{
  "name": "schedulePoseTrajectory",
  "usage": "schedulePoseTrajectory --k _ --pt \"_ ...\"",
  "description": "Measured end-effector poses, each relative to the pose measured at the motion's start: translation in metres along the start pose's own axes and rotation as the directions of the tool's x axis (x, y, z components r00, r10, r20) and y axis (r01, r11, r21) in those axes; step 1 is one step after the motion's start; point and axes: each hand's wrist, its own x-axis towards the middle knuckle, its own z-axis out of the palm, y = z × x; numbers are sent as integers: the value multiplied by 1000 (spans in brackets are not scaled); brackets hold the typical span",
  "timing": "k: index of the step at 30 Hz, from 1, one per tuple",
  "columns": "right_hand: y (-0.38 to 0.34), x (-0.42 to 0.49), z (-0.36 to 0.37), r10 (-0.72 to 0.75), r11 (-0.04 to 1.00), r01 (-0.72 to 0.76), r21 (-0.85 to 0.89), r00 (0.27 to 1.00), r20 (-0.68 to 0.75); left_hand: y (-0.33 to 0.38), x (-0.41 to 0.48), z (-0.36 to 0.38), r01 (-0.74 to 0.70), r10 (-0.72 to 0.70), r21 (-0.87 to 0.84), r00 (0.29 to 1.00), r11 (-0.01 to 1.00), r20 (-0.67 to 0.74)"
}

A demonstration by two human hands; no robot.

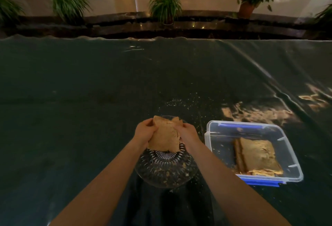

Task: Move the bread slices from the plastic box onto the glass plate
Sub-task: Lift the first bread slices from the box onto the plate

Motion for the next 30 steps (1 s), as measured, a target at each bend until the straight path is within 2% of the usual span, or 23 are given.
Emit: schedulePoseTrajectory --k 8,14,18,23,27,30 --pt "12 10 10 -264 943 229 -242 957 -120 -7 9 8 -62 61 104 998 993 12" --pt "15 9 10 -316 849 242 -469 945 -84 -15 6 11 -90 84 184 996 979 39" --pt "17 12 12 -314 845 251 -472 948 -57 -17 7 15 -121 112 225 992 967 52" --pt "20 15 11 -283 867 232 -440 958 -52 -21 9 17 -100 92 207 995 973 50" --pt "21 14 12 -278 867 225 -444 959 -57 -23 5 15 -139 132 208 990 968 48" --pt "19 12 9 -270 877 225 -424 961 -50 -20 1 12 -117 107 229 993 966 54"
